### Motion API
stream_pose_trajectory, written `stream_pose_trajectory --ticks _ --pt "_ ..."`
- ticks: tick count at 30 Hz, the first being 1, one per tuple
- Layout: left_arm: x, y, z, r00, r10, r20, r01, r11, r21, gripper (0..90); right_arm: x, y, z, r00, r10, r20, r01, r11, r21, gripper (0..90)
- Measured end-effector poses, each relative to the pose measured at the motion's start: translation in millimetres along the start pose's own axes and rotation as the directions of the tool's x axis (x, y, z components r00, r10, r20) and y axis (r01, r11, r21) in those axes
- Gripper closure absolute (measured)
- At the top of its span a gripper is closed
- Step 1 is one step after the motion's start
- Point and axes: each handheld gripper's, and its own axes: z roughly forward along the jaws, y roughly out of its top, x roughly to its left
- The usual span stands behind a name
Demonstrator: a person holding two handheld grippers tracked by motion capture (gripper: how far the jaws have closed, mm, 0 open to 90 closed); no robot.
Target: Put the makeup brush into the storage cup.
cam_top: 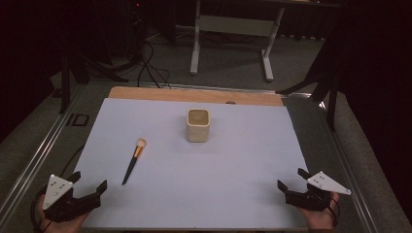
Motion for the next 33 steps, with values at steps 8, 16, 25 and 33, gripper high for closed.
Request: stream_pose_trajectory --ticks 8,16,25,33 --pt "-1.9 -0.2 -0.6 1.0 -0.002 0.002 0.002 1.0 0.001 13.4 0.6 0.2 -0.8 1.0 -0.003 0.003 0.003 1.0 -0.003 9.7" --pt "-5.6 1.3 1.3 1.0 0.0 0.007 0.0 1.0 0.0 13.6 -0.1 0.3 -3.1 0.9999 0.004 0.013 -0.004 1.0 -0.018 9.7" --pt "-7.3 5.8 3.1 0.9999 -0.01 0.012 0.01 0.9999 -0.002 13.6 1.3 0.0 -4.8 0.9994 -0.001 0.034 0.002 1.0 -0.025 9.7" --pt "-6.6 10.4 -0.4 0.9991 -0.042 0.004 0.042 0.9991 -0.003 13.9 1.0 -0.6 -6.1 0.9991 0.005 0.042 -0.004 1.0 -0.031 9.7"
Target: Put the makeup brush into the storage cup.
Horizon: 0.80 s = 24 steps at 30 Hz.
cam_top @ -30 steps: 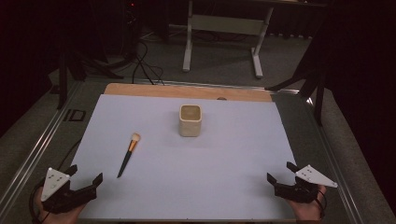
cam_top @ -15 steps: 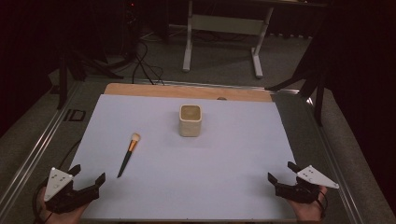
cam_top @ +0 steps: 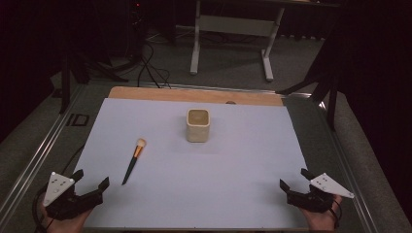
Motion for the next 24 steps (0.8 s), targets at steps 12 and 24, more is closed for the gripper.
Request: stream_pose_trajectory --ticks 12,24 --pt "0.5 11.9 3.9 0.9999 -0.01 -0.01 0.01 0.9997 0.02 13.2 -0.9 0.1 -0.9 1.0 0.007 0.001 -0.007 1.0 -0.007 9.7" --pt "-0.6 26.2 10.5 0.9999 -0.01 0.005 0.01 0.9999 0.005 11.8 -0.9 0.6 -0.7 1.0 0.007 -0.004 -0.007 1.0 -0.005 9.7"
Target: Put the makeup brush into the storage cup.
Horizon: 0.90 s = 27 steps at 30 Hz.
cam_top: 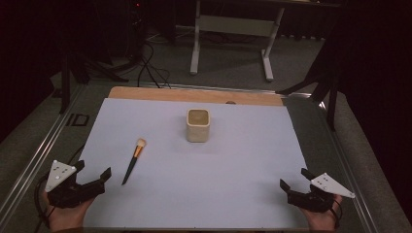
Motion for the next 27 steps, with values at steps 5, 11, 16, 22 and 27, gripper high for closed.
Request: stream_pose_trajectory --ticks 5,11,16,22,27 --pt "-2.0 5.3 4.0 0.9999 0.01 0.004 -0.01 0.9999 0.004 11.7 -0.6 -0.1 -0.1 1.0 0.002 0.0 -0.002 1.0 0.0 9.7" --pt "-3.5 12.0 8.8 0.9997 0.023 0.005 -0.023 0.9997 0.009 11.7 -0.8 -0.1 -0.1 1.0 0.003 0.0 -0.003 1.0 -0.002 9.7" --pt "-3.4 20.0 11.7 0.9993 0.036 0.005 -0.036 0.9993 0.006 11.7 -0.8 -0.2 0.2 1.0 0.004 -0.001 -0.004 1.0 -0.001 9.7" --pt "-3.3 30.0 14.5 0.9987 0.051 0.001 -0.051 0.9987 0.007 11.8 -1.2 -0.3 0.0 1.0 0.006 -0.002 -0.006 1.0 -0.003 9.7" --pt "-6.2 37.1 18.8 0.998 0.064 0.002 -0.064 0.9979 0.009 11.9 -1.2 -0.2 0.1 1.0 0.006 -0.002 -0.006 1.0 -0.005 9.7"
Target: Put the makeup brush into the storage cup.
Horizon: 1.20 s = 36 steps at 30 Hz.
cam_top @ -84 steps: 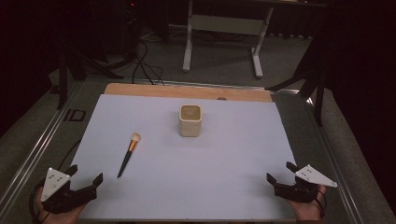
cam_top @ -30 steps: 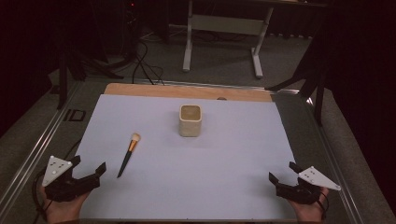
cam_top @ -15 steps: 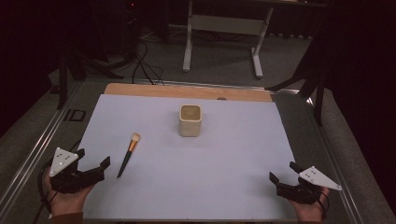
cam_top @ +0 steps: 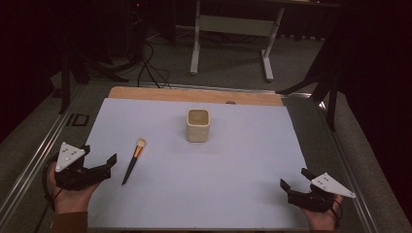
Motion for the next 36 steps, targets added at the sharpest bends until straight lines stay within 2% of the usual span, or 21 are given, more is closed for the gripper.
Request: stream_pose_trajectory --ticks 15,26,36 --pt "-10.3 14.9 19.2 0.9986 0.039 0.036 -0.039 0.9992 0.01 12.2 -0.1 0.0 -0.4 1.0 0.005 0.006 -0.005 1.0 -0.005 9.7" --pt "-11.6 25.7 28.9 0.9973 0.06 0.041 -0.06 0.9982 -0.001 12.3 -0.1 0.0 -0.4 1.0 0.0 0.003 0.0 1.0 -0.004 9.7" --pt "-9.2 28.6 44.7 0.9972 0.064 0.038 -0.065 0.997 0.041 13.8 0.1 -0.1 0.1 1.0 -0.004 0.001 0.004 1.0 0.0 9.7"
